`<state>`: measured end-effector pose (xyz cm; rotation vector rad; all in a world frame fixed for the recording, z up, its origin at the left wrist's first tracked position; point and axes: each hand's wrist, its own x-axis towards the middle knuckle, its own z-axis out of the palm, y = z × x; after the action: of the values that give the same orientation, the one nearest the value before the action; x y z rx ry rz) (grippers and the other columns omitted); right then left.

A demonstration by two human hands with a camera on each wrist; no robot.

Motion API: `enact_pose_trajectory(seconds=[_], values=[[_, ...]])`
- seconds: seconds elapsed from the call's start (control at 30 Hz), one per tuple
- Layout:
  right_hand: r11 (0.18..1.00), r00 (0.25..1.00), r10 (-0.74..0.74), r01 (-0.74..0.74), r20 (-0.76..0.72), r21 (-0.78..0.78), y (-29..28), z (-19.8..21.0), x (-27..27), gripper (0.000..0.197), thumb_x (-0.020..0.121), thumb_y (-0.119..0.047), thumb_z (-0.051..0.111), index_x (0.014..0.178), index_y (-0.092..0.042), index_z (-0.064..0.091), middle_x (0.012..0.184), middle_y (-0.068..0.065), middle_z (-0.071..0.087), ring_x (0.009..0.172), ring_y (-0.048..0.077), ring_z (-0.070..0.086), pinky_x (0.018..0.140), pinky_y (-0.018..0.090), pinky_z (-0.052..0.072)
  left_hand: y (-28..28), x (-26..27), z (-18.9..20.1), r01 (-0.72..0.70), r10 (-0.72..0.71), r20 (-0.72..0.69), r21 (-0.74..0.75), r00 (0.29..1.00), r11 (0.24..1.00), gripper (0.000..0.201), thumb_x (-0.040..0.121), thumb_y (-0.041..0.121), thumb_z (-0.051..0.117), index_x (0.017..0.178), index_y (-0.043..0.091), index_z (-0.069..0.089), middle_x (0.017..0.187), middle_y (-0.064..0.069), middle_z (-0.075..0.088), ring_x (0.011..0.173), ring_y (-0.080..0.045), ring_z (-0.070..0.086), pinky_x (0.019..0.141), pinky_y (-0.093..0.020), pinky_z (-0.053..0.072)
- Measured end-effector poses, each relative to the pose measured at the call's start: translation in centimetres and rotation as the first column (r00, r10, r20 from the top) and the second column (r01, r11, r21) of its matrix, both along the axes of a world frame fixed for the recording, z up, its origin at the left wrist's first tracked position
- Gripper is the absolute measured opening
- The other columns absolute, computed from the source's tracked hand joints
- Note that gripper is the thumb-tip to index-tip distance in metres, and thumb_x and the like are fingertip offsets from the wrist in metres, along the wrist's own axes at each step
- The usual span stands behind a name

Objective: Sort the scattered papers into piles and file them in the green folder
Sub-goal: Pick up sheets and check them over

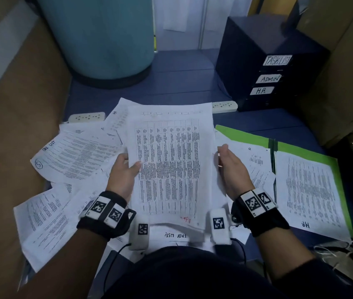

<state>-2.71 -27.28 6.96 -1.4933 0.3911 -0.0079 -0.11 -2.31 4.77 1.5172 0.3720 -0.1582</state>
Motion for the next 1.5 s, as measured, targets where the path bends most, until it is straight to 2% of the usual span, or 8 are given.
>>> enact_pose_trajectory(seconds=[0.13, 0.43, 0.53, 0.7, 0.93, 1.17, 1.3, 1.5], values=[[0.956, 0.983, 0.177, -0.184, -0.051, -0.227, -0.7, -0.7, -0.4, 0.017, 0.081, -0.024, 0.069, 0.096, -0.020, 0.064, 0.100, 0.004, 0.071, 0.093, 0.024, 0.067, 0.092, 0.048, 0.051, -1.0, -0.6, 1.4, 0.032, -0.035, 0.051, 0.066, 0.998, 0.997, 0.030, 0.095, 0.001, 0.049, 0.119, 0.018, 0.048, 0.123, -0.009, 0.063, 0.112, -0.028, 0.060, 0.102, -0.051, 0.042], [0.967, 0.981, 0.007, 0.042, 0.193, -0.250, -0.6, 1.0, -0.6, 0.024, 0.085, -0.010, 0.063, 0.097, -0.030, 0.063, 0.098, -0.004, 0.071, 0.096, 0.018, 0.066, 0.089, 0.042, 0.052, -2.1, -0.9, 4.0, -0.044, -0.007, 0.338, 0.142, 0.941, 0.989, 0.029, 0.091, -0.001, 0.053, 0.102, 0.025, 0.057, 0.105, 0.008, 0.065, 0.102, -0.010, 0.061, 0.088, -0.026, 0.050], [0.948, 0.997, 0.020, 0.006, 0.078, -0.319, -0.2, -1.4, -1.0, 0.030, 0.077, -0.026, 0.062, 0.107, -0.027, 0.060, 0.105, -0.001, 0.069, 0.098, 0.017, 0.065, 0.090, 0.043, 0.052, -2.3, -1.3, 1.6, -0.007, -0.039, 0.234, 0.192, 0.972, 0.981, 0.027, 0.093, 0.002, 0.051, 0.113, 0.022, 0.054, 0.112, 0.005, 0.062, 0.110, -0.016, 0.057, 0.095, -0.036, 0.047], [0.883, 0.989, 0.022, -0.086, -0.143, -0.461, 1.0, -4.7, -1.9, 0.029, 0.090, -0.006, 0.055, 0.118, -0.007, 0.053, 0.116, 0.014, 0.063, 0.104, 0.025, 0.058, 0.081, 0.024, 0.039, -3.6, -2.2, -1.3, 0.050, -0.072, 0.069, 0.274, 0.995, 0.960, 0.036, 0.097, 0.005, 0.043, 0.133, 0.013, 0.042, 0.127, 0.000, 0.055, 0.120, -0.017, 0.048, 0.098, -0.031, 0.035], [0.868, 0.999, -0.021, 0.006, -0.025, -0.497, -0.2, -2.0, -0.8, 0.030, 0.091, -0.003, 0.048, 0.119, -0.009, 0.053, 0.106, 0.010, 0.062, 0.090, 0.019, 0.053, 0.071, 0.022, 0.036, -4.4, -1.0, 0.3, -0.082, 0.023, 0.174, 0.338, 0.984, 0.938, 0.027, 0.099, 0.008, 0.040, 0.125, 0.005, 0.047, 0.113, 0.000, 0.053, 0.105, -0.017, 0.048, 0.093, -0.029, 0.037], [0.793, 0.971, 0.096, -0.209, -0.221, -0.573, -1.9, -4.1, -1.9, 0.036, 0.096, -0.006, 0.042, 0.132, -0.007, 0.042, 0.119, 0.016, 0.059, 0.104, 0.030, 0.057, 0.071, 0.020, 0.035, -6.1, -2.0, -2.4, 0.072, -0.098, 0.039, 0.433, 0.994, 0.899, 0.029, 0.102, 0.017, 0.036, 0.128, 0.013, 0.048, 0.117, 0.003, 0.055, 0.106, -0.014, 0.049, 0.088, -0.029, 0.037], [0.811, 0.995, 0.032, -0.080, -0.093, -0.579, -5.3, -3.8, -0.7, 0.012, 0.093, -0.007, 0.046, 0.104, -0.011, 0.046, 0.084, 0.011, 0.059, 0.072, 0.027, 0.052, 0.057, 0.030, 0.039, -7.8, -0.8, -1.8, 0.042, -0.093, 0.094, 0.446, 0.991, 0.894, 0.022, 0.101, 0.017, 0.041, 0.115, 0.012, 0.056, 0.107, 0.002, 0.060, 0.099, -0.017, 0.056, 0.087, -0.031, 0.043], [0.871, 0.989, -0.101, 0.037, -0.107, -0.489, -13.7, -3.7, -1.0, 0.024, 0.094, -0.009, 0.051, 0.114, -0.019, 0.045, 0.085, -0.009, 0.057, 0.073, 0.008, 0.053, 0.056, 0.010, 0.036, -15.9, 0.8, -1.4, 0.133, -0.196, 0.077, 0.494, 0.978, 0.859, 0.033, 0.096, 0.013, 0.051, 0.067, 0.017, 0.036, 0.066, 0.003, 0.033, 0.058, -0.013, 0.031, 0.046, -0.013, 0.027]])
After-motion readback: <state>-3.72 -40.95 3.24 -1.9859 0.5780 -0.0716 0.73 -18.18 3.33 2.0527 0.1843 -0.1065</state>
